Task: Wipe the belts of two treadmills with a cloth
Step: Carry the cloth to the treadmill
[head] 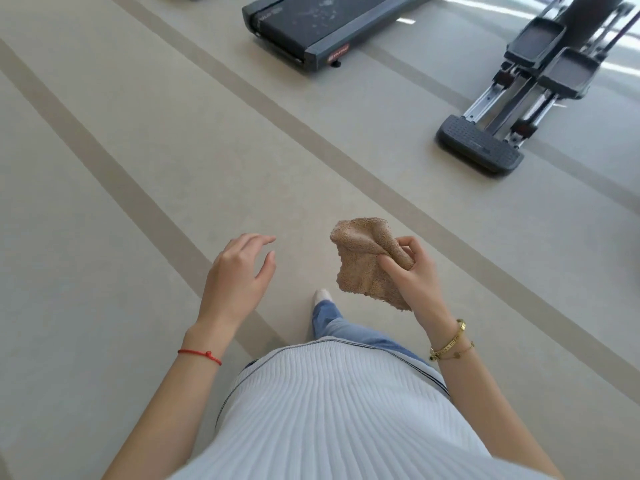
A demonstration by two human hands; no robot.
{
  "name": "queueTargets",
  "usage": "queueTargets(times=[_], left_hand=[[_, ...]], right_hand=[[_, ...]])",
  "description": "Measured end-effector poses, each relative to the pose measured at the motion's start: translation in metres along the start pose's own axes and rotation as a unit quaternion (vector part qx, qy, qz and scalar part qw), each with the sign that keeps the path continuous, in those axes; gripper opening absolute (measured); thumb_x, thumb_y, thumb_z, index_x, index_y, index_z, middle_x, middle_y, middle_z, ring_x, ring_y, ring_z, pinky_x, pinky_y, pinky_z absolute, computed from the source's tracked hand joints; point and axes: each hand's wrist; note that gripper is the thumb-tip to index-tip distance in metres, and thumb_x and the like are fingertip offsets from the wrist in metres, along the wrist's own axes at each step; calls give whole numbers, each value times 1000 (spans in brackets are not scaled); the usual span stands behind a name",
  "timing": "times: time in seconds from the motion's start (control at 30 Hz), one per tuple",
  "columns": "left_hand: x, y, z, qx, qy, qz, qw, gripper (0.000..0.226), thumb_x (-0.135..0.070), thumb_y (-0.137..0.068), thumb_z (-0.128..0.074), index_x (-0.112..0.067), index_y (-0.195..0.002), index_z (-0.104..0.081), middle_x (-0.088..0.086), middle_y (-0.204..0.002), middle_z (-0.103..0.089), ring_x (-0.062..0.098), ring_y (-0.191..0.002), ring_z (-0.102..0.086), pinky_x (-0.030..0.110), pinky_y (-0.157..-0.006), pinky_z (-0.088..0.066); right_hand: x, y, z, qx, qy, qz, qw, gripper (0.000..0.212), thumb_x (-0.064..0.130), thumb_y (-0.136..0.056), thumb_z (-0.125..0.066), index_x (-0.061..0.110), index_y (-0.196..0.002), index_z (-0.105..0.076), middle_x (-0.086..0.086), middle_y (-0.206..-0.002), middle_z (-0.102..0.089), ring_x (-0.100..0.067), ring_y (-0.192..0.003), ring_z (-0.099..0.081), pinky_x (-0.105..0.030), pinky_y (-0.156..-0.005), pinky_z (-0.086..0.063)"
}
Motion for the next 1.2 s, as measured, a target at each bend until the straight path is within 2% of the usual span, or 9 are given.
queueTargets(times=[0.13,0.23,0.33,0.6,0.67,0.73,0.9,1.2], left_hand=[[-4,-108,4,-24,-5,10,1000,26,-18,-97,-58,-12,-121,-67,4,-118,-66,23,-113,-59,36,-96,-47],[-4,-177,9,-34,-9,8,999,26,-16,-96,-59,-12,-120,-68,4,-117,-67,24,-112,-60,37,-96,-47],[3,-240,8,-37,-15,15,999,25,-15,-95,-60,-11,-119,-68,5,-115,-68,25,-111,-61,37,-95,-47],[35,-416,-8,-23,-16,14,1000,26,-17,-96,-58,-12,-120,-67,3,-117,-67,23,-112,-60,35,-94,-47],[43,-466,-8,-15,-15,14,1000,26,-18,-97,-58,-13,-121,-67,3,-118,-66,22,-113,-59,35,-94,-46],[50,-519,-5,-10,-13,9,1000,27,-18,-97,-58,-13,-121,-67,3,-118,-66,22,-113,-59,35,-95,-46],[60,-647,7,-8,-14,-15,1000,26,-16,-96,-58,-12,-121,-67,2,-118,-67,22,-113,-60,36,-96,-47],[69,-829,-7,25,-27,-39,999,25,-17,-96,-59,-15,-119,-67,1,-116,-67,21,-110,-60,32,-92,-45]], right_hand=[[46,-108,-8,14,0,15,1000,17,12,-84,-69,17,-98,-60,-1,-87,-66,-4,-70,-59,-19,-64,-48],[78,-179,-18,27,-12,20,999,18,13,-85,-69,17,-99,-59,-10,-95,-68,-15,-77,-63,-33,-70,-52],[100,-241,-33,39,-9,22,999,18,14,-85,-69,18,-100,-60,-11,-98,-68,-27,-88,-66,-41,-76,-55],[127,-400,-82,34,-14,5,999,17,11,-85,-68,13,-100,-59,-16,-99,-67,-34,-93,-65,-47,-80,-54],[138,-443,-94,32,-19,-4,999,17,11,-86,-68,14,-100,-59,-16,-100,-67,-33,-91,-66,-46,-78,-54],[153,-489,-106,28,-27,-3,999,17,11,-86,-68,15,-99,-59,-14,-100,-67,-25,-86,-66,-42,-76,-54],[196,-600,-131,9,-40,0,999,17,11,-85,-69,23,-95,-59,3,-90,-67,-9,-76,-64,-26,-66,-51],[231,-750,-154,-18,-51,-16,998,18,6,-85,-68,16,-97,-59,1,-89,-66,-6,-72,-60,-17,-63,-49]])
Point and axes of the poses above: each hand's wrist, its own y-axis away from the middle knuckle, its own z-axis out of the back of the hand, x = y × z
